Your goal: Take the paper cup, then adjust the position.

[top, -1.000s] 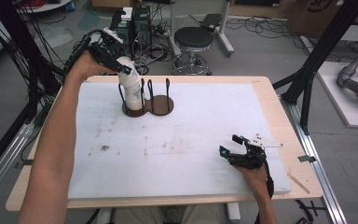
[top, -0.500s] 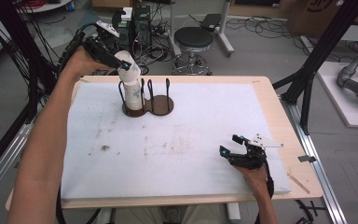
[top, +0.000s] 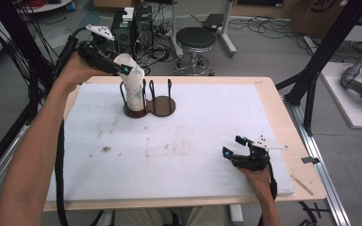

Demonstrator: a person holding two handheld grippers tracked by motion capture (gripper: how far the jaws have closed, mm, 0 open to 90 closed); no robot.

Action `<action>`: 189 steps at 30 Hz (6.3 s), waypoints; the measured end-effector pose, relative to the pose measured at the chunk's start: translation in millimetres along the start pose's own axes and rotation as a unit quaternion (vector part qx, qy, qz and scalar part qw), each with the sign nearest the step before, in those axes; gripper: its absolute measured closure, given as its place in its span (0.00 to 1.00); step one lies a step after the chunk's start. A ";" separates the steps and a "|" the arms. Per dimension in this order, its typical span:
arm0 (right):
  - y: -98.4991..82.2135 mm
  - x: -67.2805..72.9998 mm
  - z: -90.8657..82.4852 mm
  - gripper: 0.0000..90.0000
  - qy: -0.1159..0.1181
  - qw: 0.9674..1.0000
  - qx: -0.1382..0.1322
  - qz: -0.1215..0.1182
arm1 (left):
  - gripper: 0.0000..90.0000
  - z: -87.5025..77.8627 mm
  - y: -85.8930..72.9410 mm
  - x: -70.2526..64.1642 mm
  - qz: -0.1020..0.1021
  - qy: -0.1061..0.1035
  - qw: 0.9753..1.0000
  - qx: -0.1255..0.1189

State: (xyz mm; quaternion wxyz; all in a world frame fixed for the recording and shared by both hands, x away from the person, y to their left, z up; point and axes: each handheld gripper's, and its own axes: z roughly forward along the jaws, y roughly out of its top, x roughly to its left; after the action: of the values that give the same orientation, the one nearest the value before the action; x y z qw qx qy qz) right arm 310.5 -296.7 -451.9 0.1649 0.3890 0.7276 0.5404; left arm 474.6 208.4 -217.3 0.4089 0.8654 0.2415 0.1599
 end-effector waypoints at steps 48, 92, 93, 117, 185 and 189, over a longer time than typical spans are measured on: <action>-2.5 1.9 -5.6 0.20 -0.002 1.000 -0.014 -0.009 | 0.39 1.5 -113.1 -109.3 0.000 -0.101 0.973 -0.207; -1.6 0.2 -4.7 0.20 0.001 1.000 -0.009 -0.003 | 0.39 23.3 -143.6 -126.7 0.003 -0.136 0.961 -0.239; -1.4 0.1 -4.3 0.20 0.000 1.000 -0.007 0.001 | 0.39 23.3 -143.5 -126.9 0.002 -0.135 0.962 -0.239; 29.4 10.2 -5.0 0.20 0.068 0.997 -0.005 -0.041 | 0.39 27.3 -142.4 -126.7 0.001 -0.157 0.959 -0.238; 133.5 96.0 76.2 0.20 0.331 0.925 0.052 -0.181 | 0.39 62.7 -121.7 -162.1 0.022 -0.231 0.941 -0.247; 133.6 99.5 81.7 0.20 0.339 0.921 0.058 -0.182 | 0.39 63.0 -120.2 -163.6 0.025 -0.233 0.940 -0.249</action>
State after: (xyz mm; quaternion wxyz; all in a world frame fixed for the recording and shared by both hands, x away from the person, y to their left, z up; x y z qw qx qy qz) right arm 352.2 -153.7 -341.3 -0.0189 0.0516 0.8283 0.5576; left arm 333.8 144.8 -363.3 0.6520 0.7547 0.0705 0.0190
